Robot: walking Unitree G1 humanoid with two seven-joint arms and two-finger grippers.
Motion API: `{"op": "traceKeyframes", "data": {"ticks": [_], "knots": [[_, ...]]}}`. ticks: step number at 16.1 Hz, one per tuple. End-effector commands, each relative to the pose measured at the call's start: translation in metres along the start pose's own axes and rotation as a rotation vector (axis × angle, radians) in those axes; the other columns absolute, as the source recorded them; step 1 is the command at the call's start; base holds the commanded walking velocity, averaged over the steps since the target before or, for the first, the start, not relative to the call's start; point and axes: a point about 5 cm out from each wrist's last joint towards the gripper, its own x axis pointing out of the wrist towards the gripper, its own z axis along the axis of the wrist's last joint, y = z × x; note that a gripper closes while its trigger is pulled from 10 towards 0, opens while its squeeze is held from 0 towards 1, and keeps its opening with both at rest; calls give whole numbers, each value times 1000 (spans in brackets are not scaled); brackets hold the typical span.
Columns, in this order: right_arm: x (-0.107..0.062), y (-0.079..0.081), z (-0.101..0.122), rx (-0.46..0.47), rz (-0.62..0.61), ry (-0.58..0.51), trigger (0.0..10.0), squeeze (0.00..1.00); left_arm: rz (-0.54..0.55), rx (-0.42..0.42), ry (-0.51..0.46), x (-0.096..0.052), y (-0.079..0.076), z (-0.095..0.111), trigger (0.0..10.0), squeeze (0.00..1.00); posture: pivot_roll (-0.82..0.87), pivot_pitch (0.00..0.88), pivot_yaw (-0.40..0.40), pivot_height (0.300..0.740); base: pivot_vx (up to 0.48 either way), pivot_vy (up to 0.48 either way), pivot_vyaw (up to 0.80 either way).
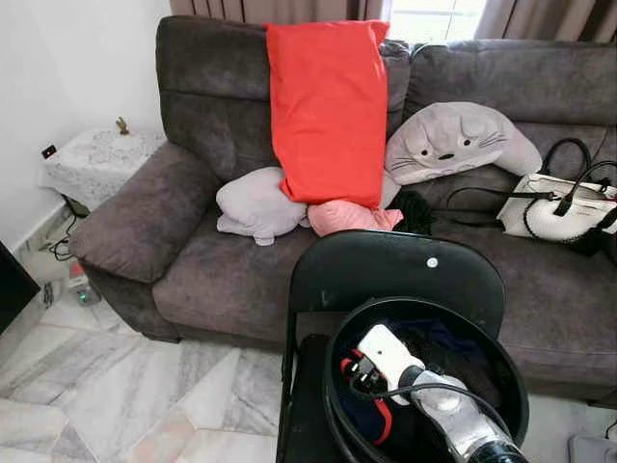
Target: Hang hanger
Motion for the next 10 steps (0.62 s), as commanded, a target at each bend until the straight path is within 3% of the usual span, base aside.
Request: {"op": "traceKeyframes", "data": {"ticks": [1,10], "knots": [[0,2,-1,7,3,2,0,0,4,21,19,-1,4,-4,10000,0,25,67,44,740,0,0,0],[2,-1,-3,87,-84,23,0,0,-2,23,22,-1,3,-5,10000,0,22,67,43,740,0,0,0]]}}
